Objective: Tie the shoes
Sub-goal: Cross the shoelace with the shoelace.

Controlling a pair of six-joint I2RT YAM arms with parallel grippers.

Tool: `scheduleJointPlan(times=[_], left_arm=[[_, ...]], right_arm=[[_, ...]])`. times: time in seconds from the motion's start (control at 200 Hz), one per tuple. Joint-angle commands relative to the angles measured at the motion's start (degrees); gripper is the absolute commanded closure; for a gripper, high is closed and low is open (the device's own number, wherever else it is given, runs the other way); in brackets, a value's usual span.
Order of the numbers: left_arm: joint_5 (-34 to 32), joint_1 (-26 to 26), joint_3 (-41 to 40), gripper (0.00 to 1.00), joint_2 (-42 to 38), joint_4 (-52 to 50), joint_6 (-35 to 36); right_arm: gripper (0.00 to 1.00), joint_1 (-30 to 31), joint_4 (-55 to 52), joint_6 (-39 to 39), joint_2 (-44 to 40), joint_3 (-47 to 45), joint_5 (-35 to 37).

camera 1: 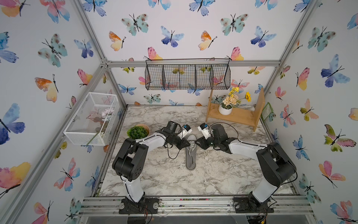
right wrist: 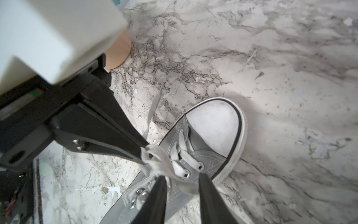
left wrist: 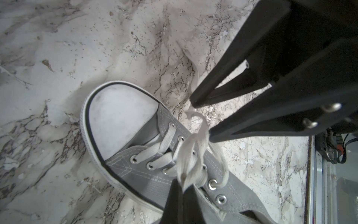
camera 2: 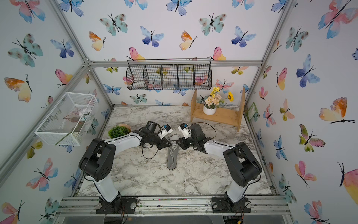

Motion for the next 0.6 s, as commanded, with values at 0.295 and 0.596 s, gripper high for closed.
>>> scheduleJointPlan(times=[0.295,0.596], left_arm=[[3.0,0.4,-1.8,1.0,-3.7,2.9,-3.1],[3.9,0.5,-2.2,1.0,-4.5,3.1,-3.7]], right_arm=[[0.5,0.3,-4.0,4.7,-7.8,-4.2,4.2],[0.44,1.2,4.4,12.8,-6.1,-6.2,6.0]])
